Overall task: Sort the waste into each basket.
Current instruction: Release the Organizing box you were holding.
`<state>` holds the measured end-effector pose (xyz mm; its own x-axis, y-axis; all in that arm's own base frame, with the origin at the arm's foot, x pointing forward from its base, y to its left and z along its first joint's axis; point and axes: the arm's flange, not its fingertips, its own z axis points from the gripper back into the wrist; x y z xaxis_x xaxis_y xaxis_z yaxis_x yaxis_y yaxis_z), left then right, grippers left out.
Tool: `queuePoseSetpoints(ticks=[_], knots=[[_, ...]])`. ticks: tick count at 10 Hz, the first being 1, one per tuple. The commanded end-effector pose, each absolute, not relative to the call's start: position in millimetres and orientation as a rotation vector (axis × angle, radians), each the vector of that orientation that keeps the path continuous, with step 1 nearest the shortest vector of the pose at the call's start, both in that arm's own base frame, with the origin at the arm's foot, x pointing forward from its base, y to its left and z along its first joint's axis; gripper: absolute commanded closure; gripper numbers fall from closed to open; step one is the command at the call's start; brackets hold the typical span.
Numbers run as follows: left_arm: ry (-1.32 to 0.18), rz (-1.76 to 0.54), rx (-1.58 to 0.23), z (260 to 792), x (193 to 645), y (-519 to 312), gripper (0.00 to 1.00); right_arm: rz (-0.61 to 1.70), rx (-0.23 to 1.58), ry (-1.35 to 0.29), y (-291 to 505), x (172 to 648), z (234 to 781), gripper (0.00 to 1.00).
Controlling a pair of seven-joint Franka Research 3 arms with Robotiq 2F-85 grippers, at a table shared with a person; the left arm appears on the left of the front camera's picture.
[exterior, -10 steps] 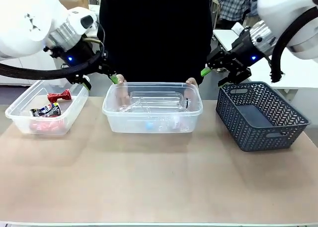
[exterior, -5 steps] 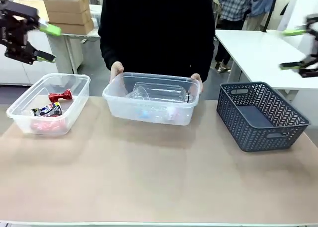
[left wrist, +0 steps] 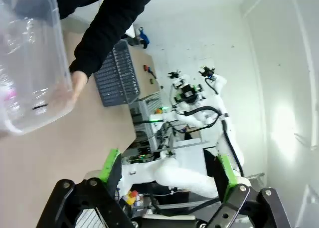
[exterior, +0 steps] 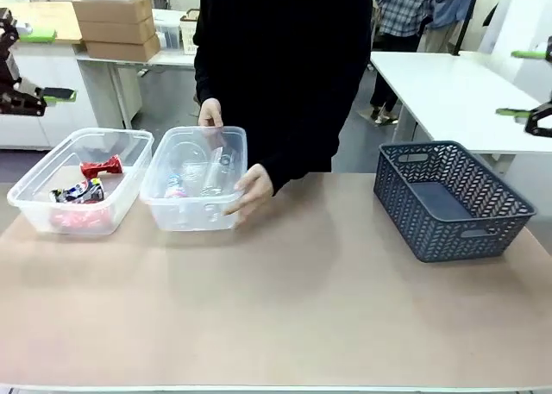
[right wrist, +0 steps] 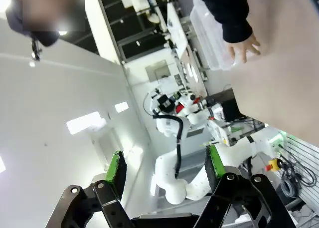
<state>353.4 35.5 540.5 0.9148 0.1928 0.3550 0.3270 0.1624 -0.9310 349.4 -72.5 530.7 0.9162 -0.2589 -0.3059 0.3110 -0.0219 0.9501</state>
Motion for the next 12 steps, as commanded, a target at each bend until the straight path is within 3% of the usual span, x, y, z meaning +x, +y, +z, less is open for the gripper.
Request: queuePoseSetpoints(ticks=[1, 12], knots=[[-0.444, -0.134, -1.372, 551.7, 349.5, 33.9, 0.04, -0.396, 1.511, 0.02, -72.3, 341.2, 541.1, 0.18], [-0.444, -0.134, -1.372, 551.7, 349.5, 33.9, 0.04, -0.396, 1.511, 0.02, -72.3, 341.2, 541.1, 0.18]])
